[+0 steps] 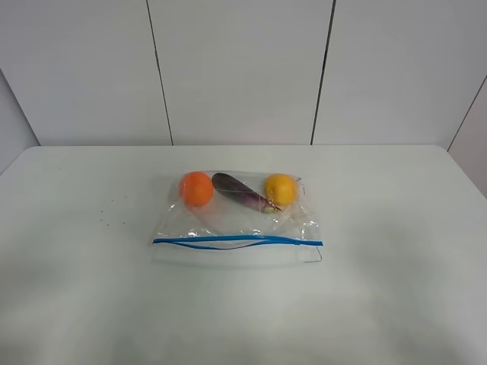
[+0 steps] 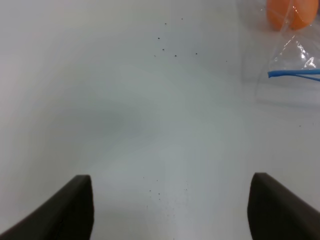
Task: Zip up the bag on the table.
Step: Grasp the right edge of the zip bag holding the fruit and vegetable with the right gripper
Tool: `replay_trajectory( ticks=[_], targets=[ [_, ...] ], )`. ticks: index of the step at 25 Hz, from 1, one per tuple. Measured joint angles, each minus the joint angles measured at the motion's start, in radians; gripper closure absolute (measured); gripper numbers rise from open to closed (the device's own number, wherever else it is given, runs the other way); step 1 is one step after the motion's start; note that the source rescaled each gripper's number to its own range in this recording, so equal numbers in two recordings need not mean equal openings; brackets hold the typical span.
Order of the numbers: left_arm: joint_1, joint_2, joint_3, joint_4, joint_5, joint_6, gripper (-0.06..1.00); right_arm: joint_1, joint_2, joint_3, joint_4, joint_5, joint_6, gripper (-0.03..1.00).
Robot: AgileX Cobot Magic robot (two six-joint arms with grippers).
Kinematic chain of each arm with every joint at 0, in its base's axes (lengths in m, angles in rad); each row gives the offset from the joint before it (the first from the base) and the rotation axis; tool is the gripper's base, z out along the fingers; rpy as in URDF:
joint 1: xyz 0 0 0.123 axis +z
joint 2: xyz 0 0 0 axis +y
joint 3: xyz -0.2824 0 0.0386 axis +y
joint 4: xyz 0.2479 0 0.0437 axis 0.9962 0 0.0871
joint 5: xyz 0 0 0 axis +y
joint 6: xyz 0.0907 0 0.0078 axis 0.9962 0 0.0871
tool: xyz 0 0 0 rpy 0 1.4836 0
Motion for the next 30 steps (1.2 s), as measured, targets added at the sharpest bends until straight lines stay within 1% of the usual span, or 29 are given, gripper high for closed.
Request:
replay_trajectory(
  ticks=[10,13,18,24,30],
  targets=[
    [0.000,0.000,0.000,0.000,0.000,0.000,-0.06,0.000,0.000,0.000,0.000,-0.001,0.000,-0.03],
    [0.000,0.000,0.000,0.000,0.000,0.000,-0.06,0.000,0.042,-0.018,0.000,-0.001,0.000,-0.03],
    [0.000,0.000,0.000,0.000,0.000,0.000,-0.06,0.000,0.303,-0.122,0.023,-0.001,0.000,-0.03],
    [0.000,0.000,0.000,0.000,0.000,0.001,-0.06,0.000,0.729,-0.292,0.095,0.021,0.000,-0.03],
    [0.000,0.000,0.000,0.000,0.000,0.001,-0.06,0.000,1.088,-0.403,0.154,0.003,-0.011,-0.03]
  ],
)
